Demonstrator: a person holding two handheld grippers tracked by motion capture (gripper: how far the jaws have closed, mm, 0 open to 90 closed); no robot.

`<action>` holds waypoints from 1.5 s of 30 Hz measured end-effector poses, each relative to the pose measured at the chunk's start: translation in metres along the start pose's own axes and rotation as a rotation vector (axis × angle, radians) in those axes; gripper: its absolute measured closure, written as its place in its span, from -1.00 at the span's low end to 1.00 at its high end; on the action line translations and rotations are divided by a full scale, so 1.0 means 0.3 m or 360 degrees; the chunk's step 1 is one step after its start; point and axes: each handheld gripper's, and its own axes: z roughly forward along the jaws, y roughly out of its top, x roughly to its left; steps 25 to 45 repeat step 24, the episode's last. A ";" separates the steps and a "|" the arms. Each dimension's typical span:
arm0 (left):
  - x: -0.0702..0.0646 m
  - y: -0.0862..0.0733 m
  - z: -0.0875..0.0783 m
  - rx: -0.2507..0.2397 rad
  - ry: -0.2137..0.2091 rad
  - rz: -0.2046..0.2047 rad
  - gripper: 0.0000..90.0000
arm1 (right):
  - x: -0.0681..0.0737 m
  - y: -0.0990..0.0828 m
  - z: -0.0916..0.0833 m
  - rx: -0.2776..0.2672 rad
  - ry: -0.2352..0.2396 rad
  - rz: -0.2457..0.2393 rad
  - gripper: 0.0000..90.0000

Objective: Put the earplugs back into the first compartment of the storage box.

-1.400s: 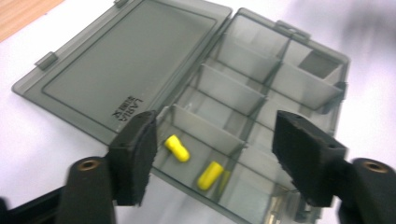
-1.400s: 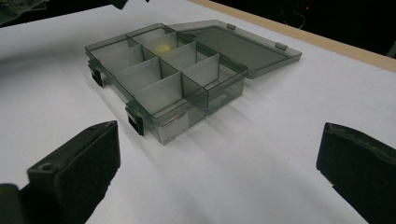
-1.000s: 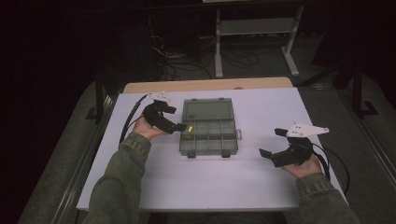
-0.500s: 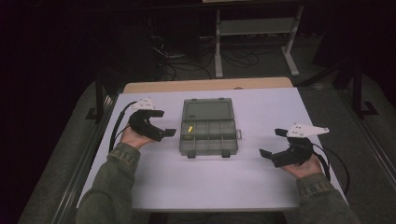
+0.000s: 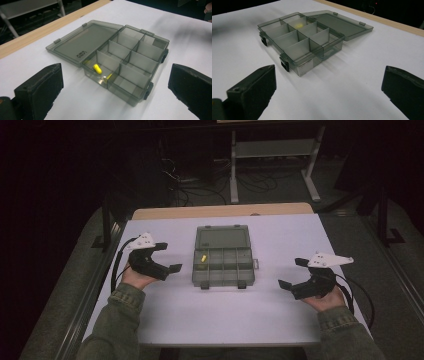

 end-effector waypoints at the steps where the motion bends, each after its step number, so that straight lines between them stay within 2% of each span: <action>1: -0.003 -0.008 -0.009 -0.0003 0.0006 -0.0002 -1.00 | 0.000 0.000 -0.001 -0.0001 -0.0001 0.0001 -1.00; 4: -0.014 -0.036 -0.037 -0.0023 0.0018 -0.0013 -1.00 | 0.000 -0.001 -0.003 -0.0008 -0.0006 0.0004 -1.00; 7: -0.032 -0.064 -0.064 -0.0064 0.0048 0.0002 -1.00 | 0.002 -0.002 -0.006 -0.0016 -0.0028 0.0006 -1.00; 13: -0.046 -0.117 -0.129 -0.0171 0.0116 -0.0040 -1.00 | -0.004 -0.013 -0.026 -0.0061 -0.0041 0.0035 -1.00; 15: -0.047 -0.124 -0.139 -0.0174 0.0127 -0.0042 -1.00 | -0.002 -0.020 -0.027 -0.0056 -0.0039 0.0037 -1.00; 19: -0.052 -0.166 -0.181 -0.0257 0.0175 -0.0090 -1.00 | 0.001 -0.025 -0.033 -0.0070 -0.0035 0.0037 -1.00; 22: -0.040 -0.194 -0.200 -0.0273 0.0209 -0.0165 -1.00 | 0.004 -0.029 -0.038 -0.0085 -0.0033 0.0039 -1.00; 23: -0.030 -0.209 -0.203 -0.0281 0.0216 -0.0217 -1.00 | 0.004 -0.030 -0.038 -0.0087 -0.0033 0.0040 -1.00; 45: -0.030 -0.209 -0.203 -0.0281 0.0216 -0.0217 -1.00 | 0.004 -0.030 -0.038 -0.0087 -0.0033 0.0040 -1.00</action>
